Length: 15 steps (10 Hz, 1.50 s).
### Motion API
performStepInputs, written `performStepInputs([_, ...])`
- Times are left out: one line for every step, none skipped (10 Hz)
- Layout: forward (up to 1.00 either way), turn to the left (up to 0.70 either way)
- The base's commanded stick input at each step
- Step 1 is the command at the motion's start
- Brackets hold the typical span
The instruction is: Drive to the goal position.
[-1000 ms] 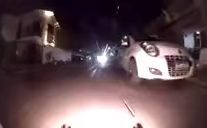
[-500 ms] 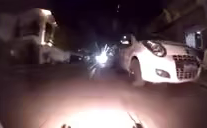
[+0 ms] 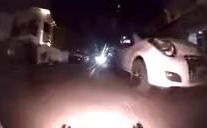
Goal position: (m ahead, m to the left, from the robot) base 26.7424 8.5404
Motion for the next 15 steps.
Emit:
performStepInputs([0.60, 0.00])
performStepInputs([0.60, 0.00])
performStepInputs([0.60, 0.00])
performStepInputs([0.60, 0.00])
performStepInputs([0.60, 0.00])
performStepInputs([0.60, 0.00])
performStepInputs([0.60, -0.02])
performStepInputs([0.60, -0.10])
performStepInputs([0.60, -0.15])
performStepInputs([0.60, -0.15])
performStepInputs([0.60, -0.15])
performStepInputs([0.60, -0.15])
performStepInputs([0.60, -0.15])
performStepInputs([0.60, -0.15])
performStepInputs([0.60, 0.00])
